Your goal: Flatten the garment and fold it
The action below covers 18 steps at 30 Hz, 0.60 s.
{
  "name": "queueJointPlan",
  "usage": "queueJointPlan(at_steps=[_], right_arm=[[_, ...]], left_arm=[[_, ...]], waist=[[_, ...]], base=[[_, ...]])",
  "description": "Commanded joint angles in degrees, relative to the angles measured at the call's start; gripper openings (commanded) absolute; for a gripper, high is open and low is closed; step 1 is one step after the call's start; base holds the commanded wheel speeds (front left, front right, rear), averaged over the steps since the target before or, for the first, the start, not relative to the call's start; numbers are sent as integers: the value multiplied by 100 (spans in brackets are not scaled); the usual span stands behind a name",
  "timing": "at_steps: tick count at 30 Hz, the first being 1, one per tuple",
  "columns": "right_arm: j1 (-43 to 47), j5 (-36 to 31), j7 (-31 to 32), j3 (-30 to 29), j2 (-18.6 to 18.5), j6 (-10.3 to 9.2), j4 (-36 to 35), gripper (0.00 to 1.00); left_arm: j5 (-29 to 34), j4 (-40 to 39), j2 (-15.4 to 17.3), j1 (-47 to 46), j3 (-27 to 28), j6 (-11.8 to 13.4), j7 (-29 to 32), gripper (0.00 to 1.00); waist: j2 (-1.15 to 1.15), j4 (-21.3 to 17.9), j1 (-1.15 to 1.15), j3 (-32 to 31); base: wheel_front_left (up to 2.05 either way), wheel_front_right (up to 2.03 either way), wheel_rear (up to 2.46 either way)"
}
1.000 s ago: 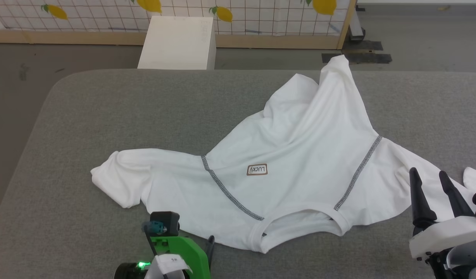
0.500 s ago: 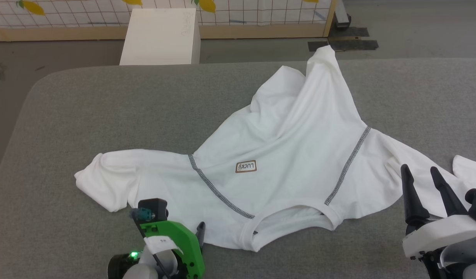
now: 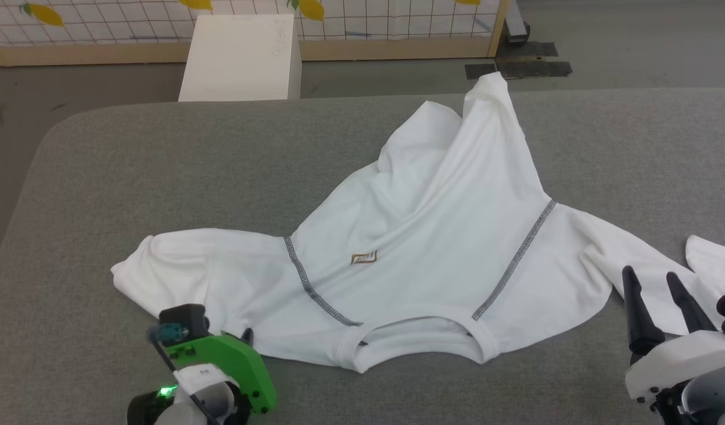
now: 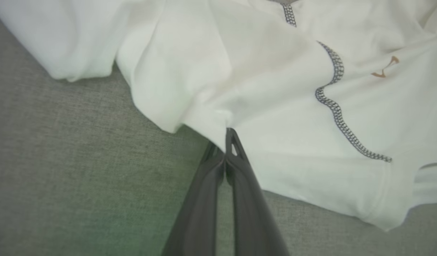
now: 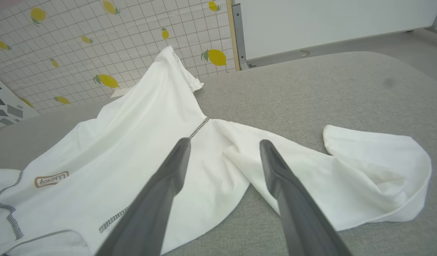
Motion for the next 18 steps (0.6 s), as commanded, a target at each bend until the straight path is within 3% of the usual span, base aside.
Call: queueJointPlan(at_steps=[1,9,18], right_arm=[[103,22,141,-22,15,-8,87,100],[158,277,1099,97,15,-8,615,100],[-562,102,1451,251,15,-8,1350,100]], left_arm=[[-43,-46,85,82,92,66,-95,0],[-71,-167,260,186,348,195,-321,0],[-82,-200,303,41,301,134,-388,0]], waist=[[0,16,0,-16],[0,84,0,8],[0,157,0,273]], base=[[0,0,0],[0,0,0],[0,0,0]])
